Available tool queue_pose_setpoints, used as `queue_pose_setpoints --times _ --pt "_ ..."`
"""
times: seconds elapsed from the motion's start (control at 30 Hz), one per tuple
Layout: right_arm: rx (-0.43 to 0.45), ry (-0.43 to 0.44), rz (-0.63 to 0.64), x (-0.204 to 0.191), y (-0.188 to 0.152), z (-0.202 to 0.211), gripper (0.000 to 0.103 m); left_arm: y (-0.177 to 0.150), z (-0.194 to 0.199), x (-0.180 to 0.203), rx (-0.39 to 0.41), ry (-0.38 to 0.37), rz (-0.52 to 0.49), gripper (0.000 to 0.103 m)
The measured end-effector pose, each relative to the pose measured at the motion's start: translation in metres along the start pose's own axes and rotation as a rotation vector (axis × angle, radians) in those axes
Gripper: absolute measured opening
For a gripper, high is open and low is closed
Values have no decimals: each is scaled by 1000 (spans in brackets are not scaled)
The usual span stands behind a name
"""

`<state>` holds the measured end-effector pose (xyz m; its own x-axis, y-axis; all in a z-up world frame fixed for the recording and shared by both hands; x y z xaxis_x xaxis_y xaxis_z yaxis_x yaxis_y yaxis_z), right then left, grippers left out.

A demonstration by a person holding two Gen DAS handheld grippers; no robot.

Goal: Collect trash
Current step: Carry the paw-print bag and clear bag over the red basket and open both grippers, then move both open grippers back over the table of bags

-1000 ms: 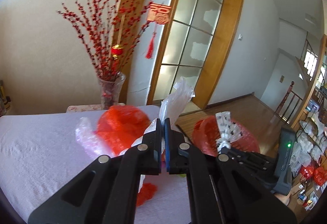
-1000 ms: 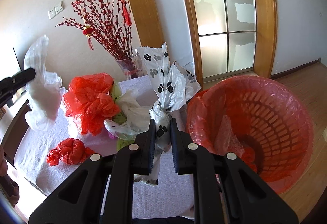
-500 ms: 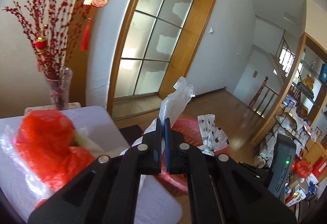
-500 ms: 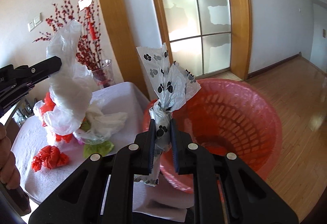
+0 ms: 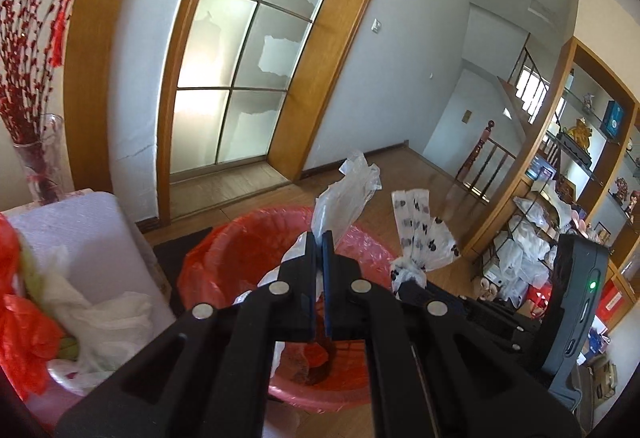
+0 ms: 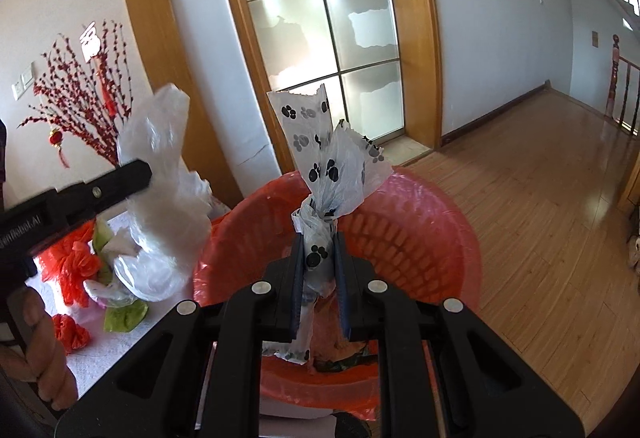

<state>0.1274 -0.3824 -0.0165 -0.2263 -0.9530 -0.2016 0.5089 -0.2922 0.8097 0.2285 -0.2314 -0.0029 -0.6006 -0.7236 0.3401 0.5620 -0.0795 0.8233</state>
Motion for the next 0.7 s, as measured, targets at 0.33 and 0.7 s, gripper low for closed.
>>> queue_pose_setpoints --times 0.33,0.7 --pt "17 -15 -42 21 9 -11 15 -8 -38 6 -54 -33 18 5" --pt "-13 -6 -78 33 -3 -23 34 -18 -48 -22 -101 50 90 33"
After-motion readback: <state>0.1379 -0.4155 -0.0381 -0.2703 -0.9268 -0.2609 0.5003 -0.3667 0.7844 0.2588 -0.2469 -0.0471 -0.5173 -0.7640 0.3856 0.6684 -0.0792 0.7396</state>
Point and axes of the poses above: each gripper's, at about its wrist camera, not at the fingertips, and z roughly against the way its jaws point, x to its right, y to its top, the point moved 2 cm from there along -z, roughly the way its jaws point, and after that the axes turned 2 degrees about x, right-handed, at the moved point
